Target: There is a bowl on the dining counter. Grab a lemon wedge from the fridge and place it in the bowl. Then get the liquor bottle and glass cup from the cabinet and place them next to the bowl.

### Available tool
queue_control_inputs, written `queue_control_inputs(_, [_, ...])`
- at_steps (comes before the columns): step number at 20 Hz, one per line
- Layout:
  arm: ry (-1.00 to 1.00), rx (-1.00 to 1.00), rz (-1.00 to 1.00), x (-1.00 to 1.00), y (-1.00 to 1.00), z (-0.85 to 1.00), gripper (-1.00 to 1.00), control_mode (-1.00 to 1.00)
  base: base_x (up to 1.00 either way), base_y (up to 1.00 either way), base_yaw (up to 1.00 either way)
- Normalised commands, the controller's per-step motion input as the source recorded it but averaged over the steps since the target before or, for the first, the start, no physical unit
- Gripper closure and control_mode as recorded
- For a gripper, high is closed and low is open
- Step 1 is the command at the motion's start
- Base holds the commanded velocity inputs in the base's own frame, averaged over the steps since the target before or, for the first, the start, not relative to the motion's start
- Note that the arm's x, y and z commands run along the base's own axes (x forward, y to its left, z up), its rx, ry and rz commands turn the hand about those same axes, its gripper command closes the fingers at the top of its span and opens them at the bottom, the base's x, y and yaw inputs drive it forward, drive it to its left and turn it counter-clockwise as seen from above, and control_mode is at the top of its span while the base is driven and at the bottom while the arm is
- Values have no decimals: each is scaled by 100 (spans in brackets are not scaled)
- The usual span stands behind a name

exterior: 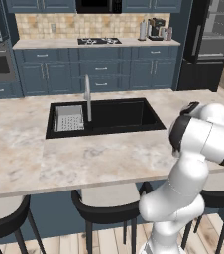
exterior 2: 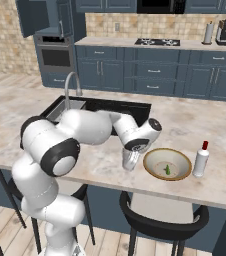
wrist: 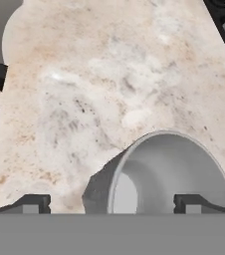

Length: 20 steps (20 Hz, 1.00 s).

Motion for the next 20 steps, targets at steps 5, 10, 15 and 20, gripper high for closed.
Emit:
queue_control_inputs(5, [-2,0,0,-8,0,1,-100,-100,0,0,0])
queue_control_inputs(10, [-5,0,0,0,0,13,-100,-100,0,0,0])
queue_control_inputs(15, [-13,0,0,-12,0,35,-100,-100,0,0,0])
queue_control_inputs(20, [-13,0,0,-42,0,46,-100,-100,0,0,0])
